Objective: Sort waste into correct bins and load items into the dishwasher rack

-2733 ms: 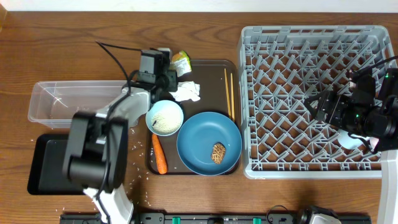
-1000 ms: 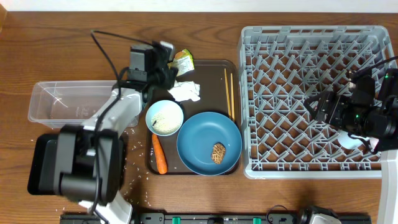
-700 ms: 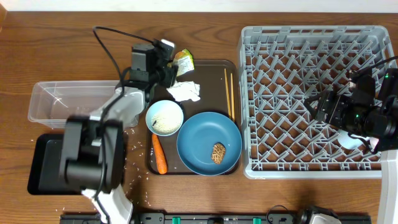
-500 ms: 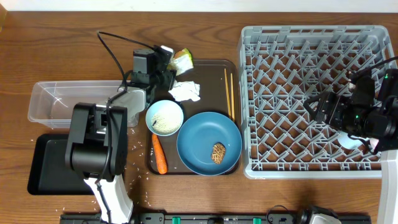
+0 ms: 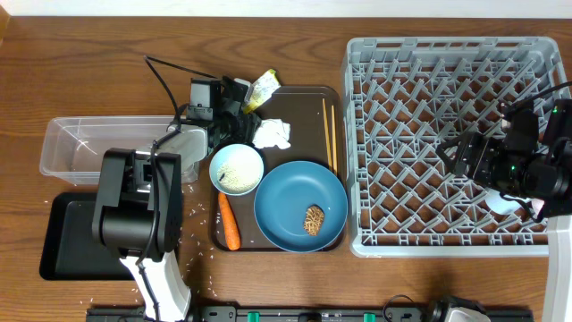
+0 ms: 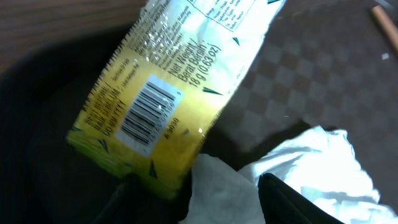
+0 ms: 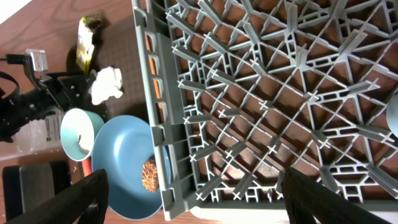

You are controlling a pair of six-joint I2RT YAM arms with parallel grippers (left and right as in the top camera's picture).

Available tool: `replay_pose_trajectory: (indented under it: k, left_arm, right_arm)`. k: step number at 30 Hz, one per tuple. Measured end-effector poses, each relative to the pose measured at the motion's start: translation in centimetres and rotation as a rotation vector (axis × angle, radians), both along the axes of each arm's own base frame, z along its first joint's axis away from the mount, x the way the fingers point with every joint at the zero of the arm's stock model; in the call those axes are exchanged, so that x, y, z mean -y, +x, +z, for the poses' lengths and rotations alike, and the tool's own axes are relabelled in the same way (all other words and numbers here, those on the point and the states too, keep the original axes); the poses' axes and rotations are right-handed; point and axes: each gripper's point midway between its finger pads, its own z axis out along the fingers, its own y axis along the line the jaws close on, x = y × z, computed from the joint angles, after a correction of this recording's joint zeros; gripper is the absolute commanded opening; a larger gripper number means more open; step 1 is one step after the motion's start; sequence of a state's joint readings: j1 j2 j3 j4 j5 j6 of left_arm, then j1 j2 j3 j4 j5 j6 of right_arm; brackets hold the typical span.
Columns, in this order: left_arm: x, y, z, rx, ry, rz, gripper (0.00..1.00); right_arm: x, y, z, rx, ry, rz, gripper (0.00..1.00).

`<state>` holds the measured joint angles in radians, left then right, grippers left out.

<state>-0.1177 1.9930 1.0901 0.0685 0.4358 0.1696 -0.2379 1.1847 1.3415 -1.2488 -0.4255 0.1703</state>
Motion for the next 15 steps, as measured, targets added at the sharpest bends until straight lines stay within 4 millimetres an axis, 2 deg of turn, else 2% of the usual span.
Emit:
replay_pose_trajectory:
  k: [3, 10, 15]
  left_arm:
    - [0.3, -0.1, 0.8, -0.012, -0.039, 0.017, 0.63]
    - [0.4, 0.9, 5.4, 0.087, -0.071, 0.038, 0.65]
    - [-0.6, 1.6, 5.5, 0.125, -0.008, 0.066, 0.68]
  right_arm:
    - [0.0, 0.0, 0.0, 0.000, 0.000, 0.000, 0.82]
    - [0.0, 0.1, 0.0, 0.003, -0.001, 0.000, 0.82]
    - [0.0, 0.1, 0.0, 0.004, -0.001, 0.000, 0.82]
